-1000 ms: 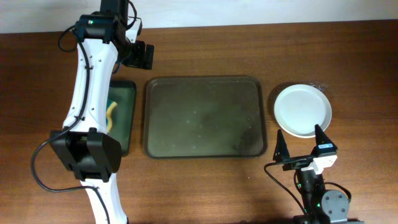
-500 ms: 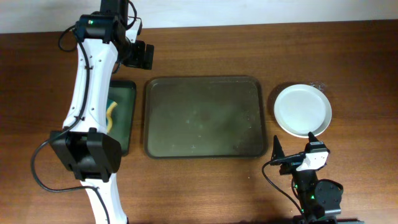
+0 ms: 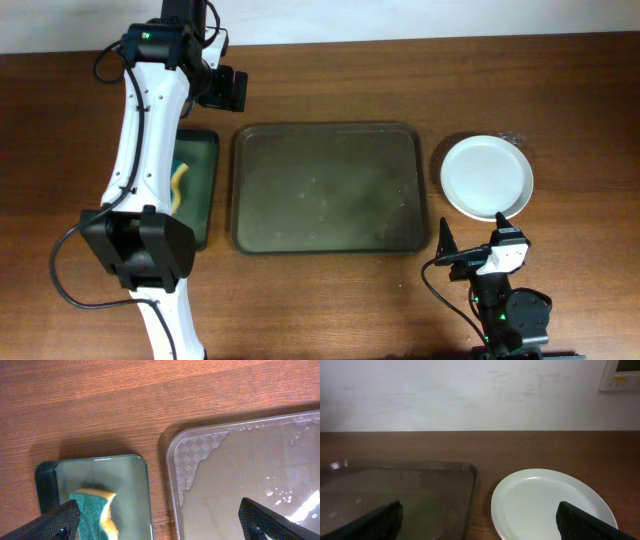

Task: Clean dirty plates on tray and stack at the side

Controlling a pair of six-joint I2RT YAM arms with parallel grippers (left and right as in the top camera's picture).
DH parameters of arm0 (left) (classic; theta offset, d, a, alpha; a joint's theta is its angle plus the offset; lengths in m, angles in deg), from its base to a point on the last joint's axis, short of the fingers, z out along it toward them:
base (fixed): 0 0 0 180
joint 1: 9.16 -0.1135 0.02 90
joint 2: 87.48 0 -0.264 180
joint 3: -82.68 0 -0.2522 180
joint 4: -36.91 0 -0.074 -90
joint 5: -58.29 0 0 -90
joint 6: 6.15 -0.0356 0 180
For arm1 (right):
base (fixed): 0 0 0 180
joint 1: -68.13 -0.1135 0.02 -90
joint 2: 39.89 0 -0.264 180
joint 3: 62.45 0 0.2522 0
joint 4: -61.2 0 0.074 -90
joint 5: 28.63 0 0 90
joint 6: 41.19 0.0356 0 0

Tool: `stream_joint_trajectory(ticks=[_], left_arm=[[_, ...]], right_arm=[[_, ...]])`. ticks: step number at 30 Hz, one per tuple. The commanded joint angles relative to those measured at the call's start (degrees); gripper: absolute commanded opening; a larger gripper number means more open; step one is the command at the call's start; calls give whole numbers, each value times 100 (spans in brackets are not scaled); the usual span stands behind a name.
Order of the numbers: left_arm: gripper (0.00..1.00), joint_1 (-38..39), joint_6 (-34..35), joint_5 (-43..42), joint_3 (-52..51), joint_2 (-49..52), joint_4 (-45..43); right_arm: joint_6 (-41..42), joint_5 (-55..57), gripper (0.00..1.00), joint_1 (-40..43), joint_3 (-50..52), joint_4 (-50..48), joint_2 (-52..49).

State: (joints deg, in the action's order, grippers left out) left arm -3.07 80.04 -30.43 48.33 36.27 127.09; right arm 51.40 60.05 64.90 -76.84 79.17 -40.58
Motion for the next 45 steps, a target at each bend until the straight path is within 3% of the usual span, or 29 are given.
stream_joint_trajectory(ticks=[1, 12, 15, 16, 19, 22, 30, 38, 41, 45], left_arm=[[100, 92, 35, -44, 15, -238, -9], [99, 1102, 35, -44, -302, -3163, -11], [99, 1182, -125, 195, -1784, -4450, -621], [99, 1080, -184, 195, -2953, -5230, -1421], [99, 656, -208, 9, -5108, -6566, -3128], [99, -120, -881, -1198, -7724, -8312, -5066], [99, -697, -1290, -1545, -11689, -10913, -7670], [99, -1189, -1731, -1543, -13110, -12218, -7724], [99, -1189, -2103, -1478, -13143, -12347, -7283], [99, -1189, -2096, -1438, -13143, -12347, -7296]], right_arm=[[22, 52, 98, -57, 31, 33, 48], [22, 52, 98, -57, 31, 33, 48], [22, 52, 98, -57, 31, 33, 48], [22, 52, 98, -57, 31, 33, 48], [22, 52, 98, -57, 31, 33, 48], [22, 52, 98, -57, 31, 33, 48], [22, 52, 98, -57, 31, 33, 48], [22, 52, 98, -57, 31, 33, 48], [22, 52, 98, -57, 31, 33, 48], [22, 52, 98, -57, 31, 33, 48]])
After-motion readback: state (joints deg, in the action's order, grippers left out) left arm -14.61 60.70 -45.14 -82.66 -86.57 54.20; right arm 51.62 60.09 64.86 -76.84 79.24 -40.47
